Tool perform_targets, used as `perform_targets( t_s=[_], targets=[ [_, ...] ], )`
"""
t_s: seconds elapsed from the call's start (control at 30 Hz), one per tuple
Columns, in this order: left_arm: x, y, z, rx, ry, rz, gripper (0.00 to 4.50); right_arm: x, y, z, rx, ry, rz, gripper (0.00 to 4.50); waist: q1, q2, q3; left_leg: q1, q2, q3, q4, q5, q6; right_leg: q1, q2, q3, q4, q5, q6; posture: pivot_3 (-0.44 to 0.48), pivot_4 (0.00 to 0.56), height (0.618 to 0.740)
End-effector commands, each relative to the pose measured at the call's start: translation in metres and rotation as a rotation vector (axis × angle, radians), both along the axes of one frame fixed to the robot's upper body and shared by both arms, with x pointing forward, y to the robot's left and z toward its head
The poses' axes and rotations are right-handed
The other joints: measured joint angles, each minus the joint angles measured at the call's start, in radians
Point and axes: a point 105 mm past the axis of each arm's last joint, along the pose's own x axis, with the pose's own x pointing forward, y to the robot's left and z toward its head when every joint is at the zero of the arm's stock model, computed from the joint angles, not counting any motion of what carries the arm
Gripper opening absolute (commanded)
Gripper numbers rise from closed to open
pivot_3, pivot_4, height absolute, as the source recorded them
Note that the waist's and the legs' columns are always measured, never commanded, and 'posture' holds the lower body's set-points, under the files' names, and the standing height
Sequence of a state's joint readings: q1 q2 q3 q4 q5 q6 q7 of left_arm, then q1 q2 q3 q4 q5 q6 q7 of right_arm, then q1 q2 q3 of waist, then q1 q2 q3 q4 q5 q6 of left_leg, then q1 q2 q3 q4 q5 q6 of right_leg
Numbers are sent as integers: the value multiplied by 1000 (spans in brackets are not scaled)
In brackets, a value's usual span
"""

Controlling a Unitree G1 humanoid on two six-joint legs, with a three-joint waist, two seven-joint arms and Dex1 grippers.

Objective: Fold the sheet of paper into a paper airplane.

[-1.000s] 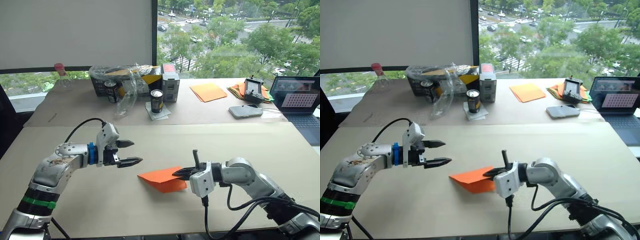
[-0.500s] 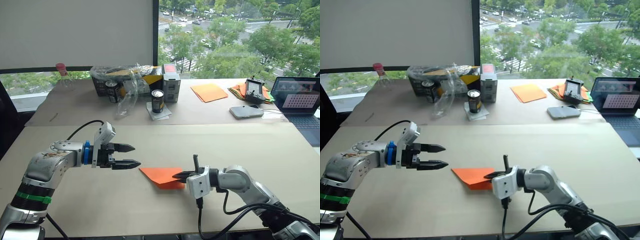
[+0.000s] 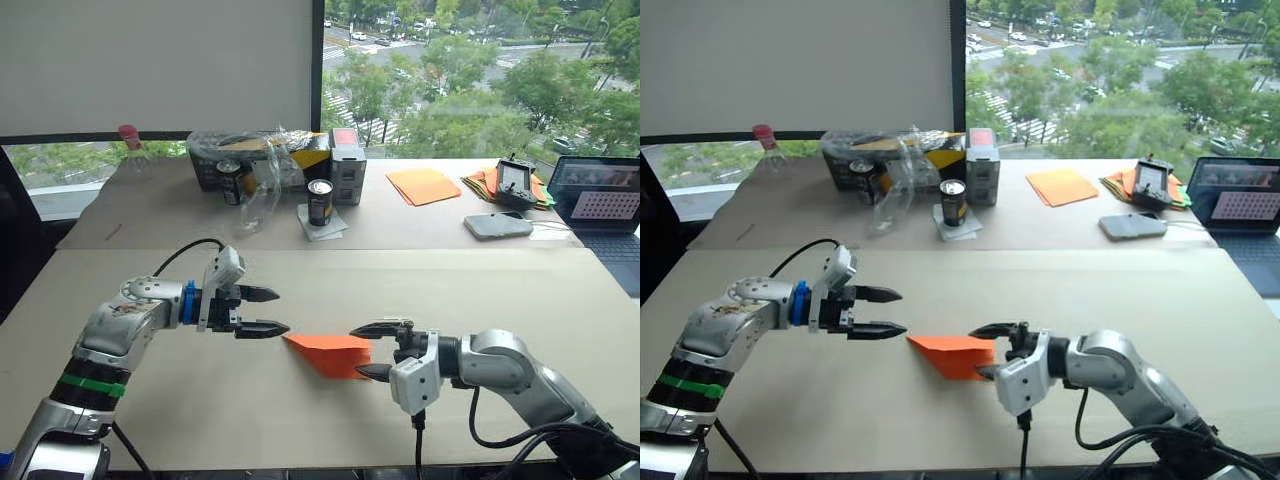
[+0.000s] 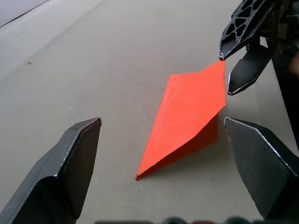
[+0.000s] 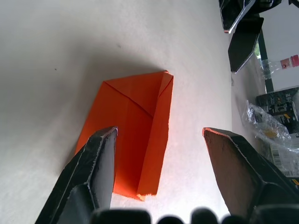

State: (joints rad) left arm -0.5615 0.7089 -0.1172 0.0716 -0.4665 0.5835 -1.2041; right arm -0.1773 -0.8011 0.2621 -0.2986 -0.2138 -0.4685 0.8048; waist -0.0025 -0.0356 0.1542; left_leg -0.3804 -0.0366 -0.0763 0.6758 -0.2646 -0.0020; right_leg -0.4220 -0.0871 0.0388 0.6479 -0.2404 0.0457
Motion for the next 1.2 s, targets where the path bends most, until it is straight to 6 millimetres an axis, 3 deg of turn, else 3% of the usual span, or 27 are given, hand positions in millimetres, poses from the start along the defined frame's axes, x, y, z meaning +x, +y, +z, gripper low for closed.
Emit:
perform_targets(
  t_s=[0.03,0.2,0.37,0.73,1.0,1.2],
  targets=[
    [3,-12,2,-9,-37,-61,3294,-6,-3,23,63,-22,-23,3374,-5,0,0,0,0,0,1,0,0,1,0,0,0,0,0,0,150,740],
    [8,-35,-13,-4,-140,-197,1686,-6,-8,24,126,30,-121,3374,-10,0,0,0,0,1,2,-1,1,2,0,1,0,0,1,0,150,740],
    [14,-43,-21,-20,-129,-266,13,-9,-7,20,147,67,-166,3374,-11,0,0,-1,0,3,3,-1,1,1,0,0,0,0,1,0,150,740],
    [2,-34,-47,52,-146,-351,13,-13,-23,14,210,167,-284,3374,-10,0,0,-1,-1,2,4,-2,3,1,0,1,0,1,1,0,150,740],
    [5,-32,-57,89,-182,-322,13,-7,-22,15,217,165,-278,3374,-10,0,0,-1,-1,2,4,-2,3,2,0,0,0,1,1,0,150,740],
    [5,-36,-80,149,-210,-301,13,1,-18,15,225,166,-264,3374,-10,0,0,0,-1,2,4,-2,3,2,0,1,0,1,1,0,150,740]
  ],
)
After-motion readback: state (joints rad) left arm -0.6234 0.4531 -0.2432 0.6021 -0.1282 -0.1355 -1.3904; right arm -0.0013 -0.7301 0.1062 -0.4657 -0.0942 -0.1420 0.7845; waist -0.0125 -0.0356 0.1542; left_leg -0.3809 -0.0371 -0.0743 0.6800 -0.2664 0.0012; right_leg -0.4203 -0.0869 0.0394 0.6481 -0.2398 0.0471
